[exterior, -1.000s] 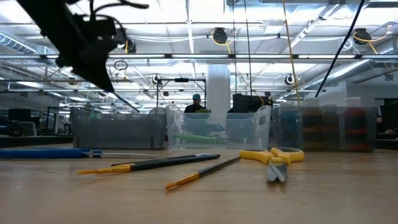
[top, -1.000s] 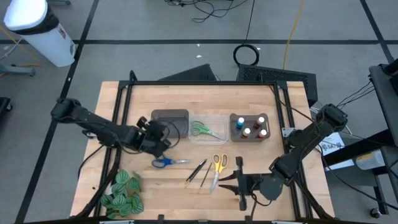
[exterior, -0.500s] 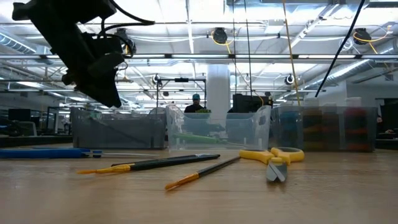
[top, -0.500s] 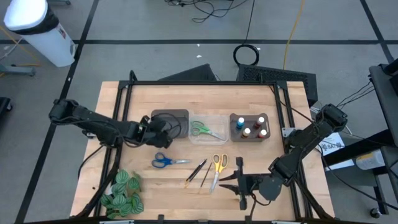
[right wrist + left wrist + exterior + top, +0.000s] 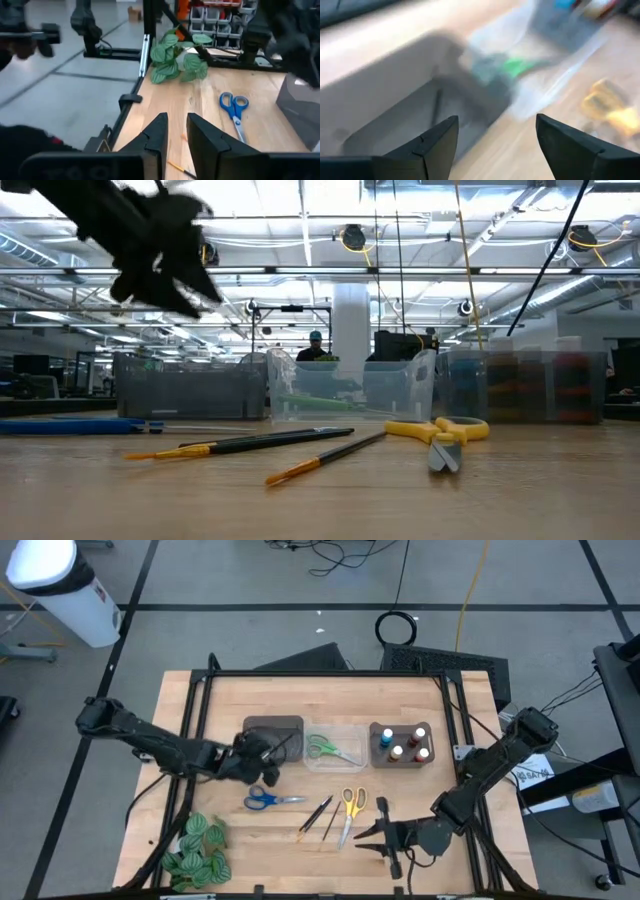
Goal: Pick & Place Paint Supplies
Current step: Put the yellow scissors into the transparent bin
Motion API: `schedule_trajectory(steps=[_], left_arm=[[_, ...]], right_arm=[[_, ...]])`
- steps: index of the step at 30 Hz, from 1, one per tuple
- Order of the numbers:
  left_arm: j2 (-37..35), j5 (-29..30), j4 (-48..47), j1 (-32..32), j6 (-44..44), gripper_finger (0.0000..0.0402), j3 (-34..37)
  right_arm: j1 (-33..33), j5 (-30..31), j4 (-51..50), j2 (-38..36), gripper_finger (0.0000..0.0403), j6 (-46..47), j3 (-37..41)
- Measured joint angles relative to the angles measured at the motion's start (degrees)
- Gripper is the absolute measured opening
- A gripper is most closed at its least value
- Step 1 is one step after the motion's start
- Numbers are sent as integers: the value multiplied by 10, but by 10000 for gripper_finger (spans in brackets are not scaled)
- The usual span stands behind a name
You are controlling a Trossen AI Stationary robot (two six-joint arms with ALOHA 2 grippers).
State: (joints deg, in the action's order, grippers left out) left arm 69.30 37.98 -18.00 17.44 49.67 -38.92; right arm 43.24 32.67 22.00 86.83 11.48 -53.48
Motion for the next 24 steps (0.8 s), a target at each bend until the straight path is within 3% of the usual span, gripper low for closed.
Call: schedule_trajectory(steps=[3, 5, 9, 13, 18, 24], left_arm=[[2, 87, 101, 61, -20, 278, 16], [14, 115, 158, 89, -38, 278, 22], [28, 107, 235, 122, -69, 278, 23], [60, 78, 291, 135, -74, 278, 24], [108, 36, 328, 130, -74, 278, 23], [144, -8, 333, 114, -56, 278, 23]], right_arm=[[-7, -12, 23, 9, 87, 4, 33], [-16, -35, 28, 21, 116, 24, 38], [-36, -88, 33, 57, 196, 33, 39], [-58, -87, -7, 103, 255, 21, 39], [-105, -86, -141, 118, 267, 93, 39], [-135, -88, -227, 118, 242, 119, 39]])
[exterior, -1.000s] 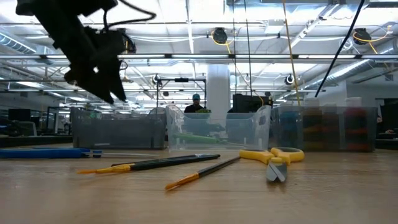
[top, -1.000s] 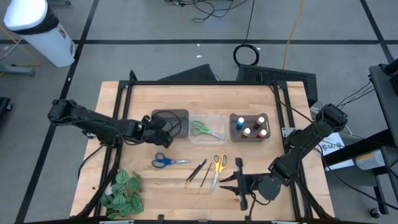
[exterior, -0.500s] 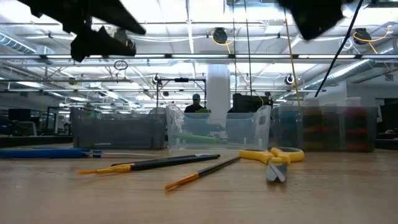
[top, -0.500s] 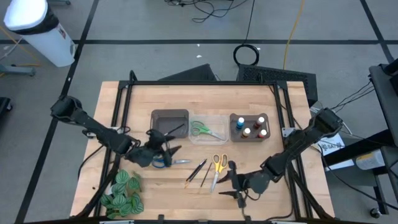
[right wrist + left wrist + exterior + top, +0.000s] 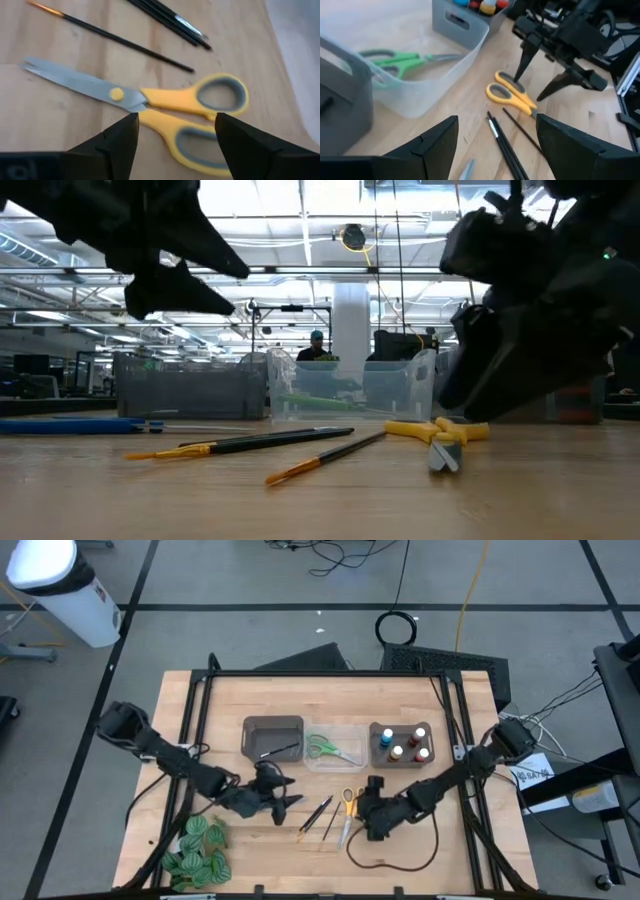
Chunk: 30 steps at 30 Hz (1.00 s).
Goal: Pick & Place Paint Supplies
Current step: Put the yellow scissors into the transparent bin
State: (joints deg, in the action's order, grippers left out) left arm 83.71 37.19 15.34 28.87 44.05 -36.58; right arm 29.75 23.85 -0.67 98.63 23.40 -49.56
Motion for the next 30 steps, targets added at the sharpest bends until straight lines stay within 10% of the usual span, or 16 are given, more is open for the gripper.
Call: schedule_trajectory(steps=[17, 30], left_arm=[[4, -28, 4, -13, 16, 278, 0], [4, -27, 3, -13, 11, 278, 0]], right_arm=[[0, -221, 54, 0, 197, 122, -1], [1, -209, 15, -2, 196, 120, -2]])
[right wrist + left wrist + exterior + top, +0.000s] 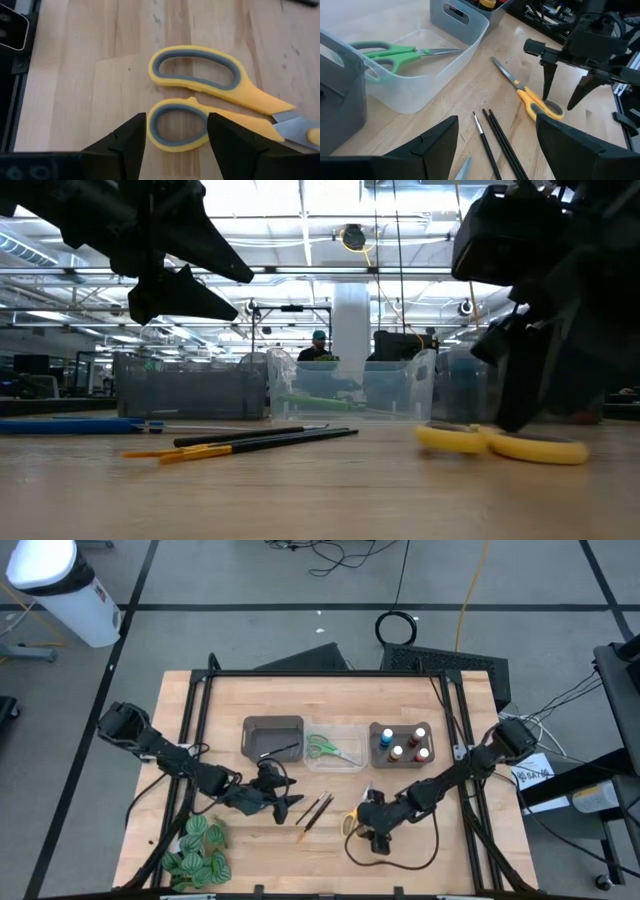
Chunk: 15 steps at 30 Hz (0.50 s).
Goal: Pick & Place Paint Supplies
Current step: Put the yellow scissors into the transparent bin
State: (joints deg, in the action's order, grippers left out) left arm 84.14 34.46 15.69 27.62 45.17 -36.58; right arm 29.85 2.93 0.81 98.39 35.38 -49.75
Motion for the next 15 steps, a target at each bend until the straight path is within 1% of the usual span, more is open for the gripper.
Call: schedule_trajectory(steps=[4, 8, 10, 12, 14, 15], left_arm=[[0, 0, 0, 0, 0, 278, 0], [0, 0, 0, 0, 0, 278, 0], [0, 0, 0, 0, 0, 278, 0], [0, 0, 0, 0, -1, 278, 0], [0, 0, -1, 0, -1, 278, 0], [0, 0, -1, 0, -1, 278, 0]], right_arm=[[3, 3, -44, -1, 196, 16, -1], [3, 0, -46, -9, 196, 14, 0], [5, 2, -37, -17, 196, 3, 1], [11, 23, -23, -25, 196, -21, 3], [18, 45, 16, -27, 196, -44, 3], [20, 45, 30, -28, 196, -53, 2]])
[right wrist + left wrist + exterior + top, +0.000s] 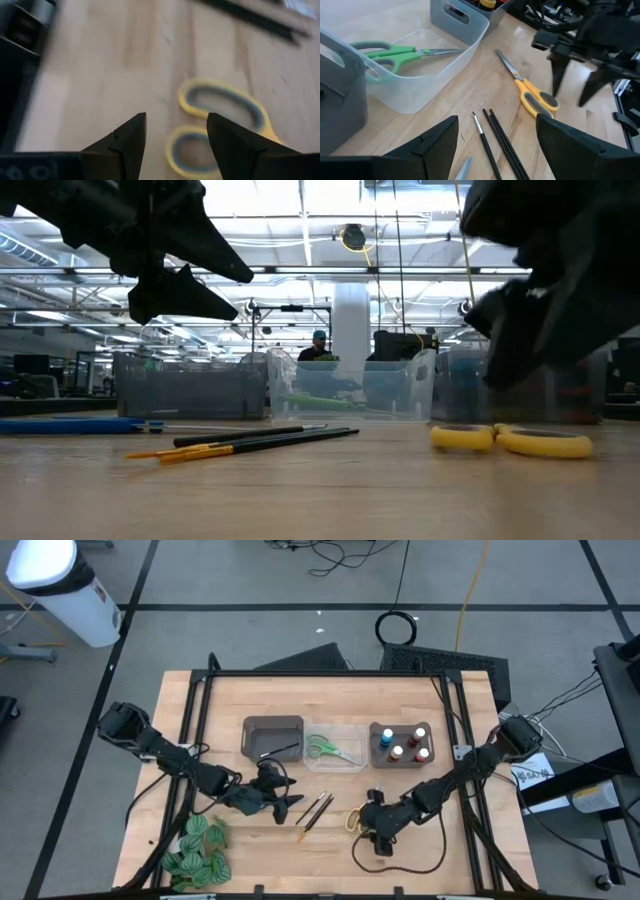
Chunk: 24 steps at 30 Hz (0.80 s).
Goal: Pick & Place Paint Supplies
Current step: Put the yellow scissors into the transparent bin
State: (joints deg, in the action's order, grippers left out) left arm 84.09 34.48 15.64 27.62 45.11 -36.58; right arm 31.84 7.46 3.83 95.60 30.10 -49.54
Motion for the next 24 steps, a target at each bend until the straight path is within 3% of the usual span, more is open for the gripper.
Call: schedule_trajectory(steps=[4, 10, 17, 21, 24], left_arm=[[0, 0, -5, 0, 27, 278, 0], [0, 0, -5, 0, 31, 278, 0], [0, 0, -5, 0, 30, 278, 0], [0, 0, -5, 0, 26, 278, 0], [0, 0, -4, 0, 26, 278, 0]], right_arm=[[6, 9, 19, 0, 196, -34, 0], [5, 79, 3, 0, 196, -98, 0], [5, 74, -9, 3, 196, -342, 0], [4, 71, -22, 3, 196, -405, 0], [-6, 33, -29, 10, 196, -428, 0]])
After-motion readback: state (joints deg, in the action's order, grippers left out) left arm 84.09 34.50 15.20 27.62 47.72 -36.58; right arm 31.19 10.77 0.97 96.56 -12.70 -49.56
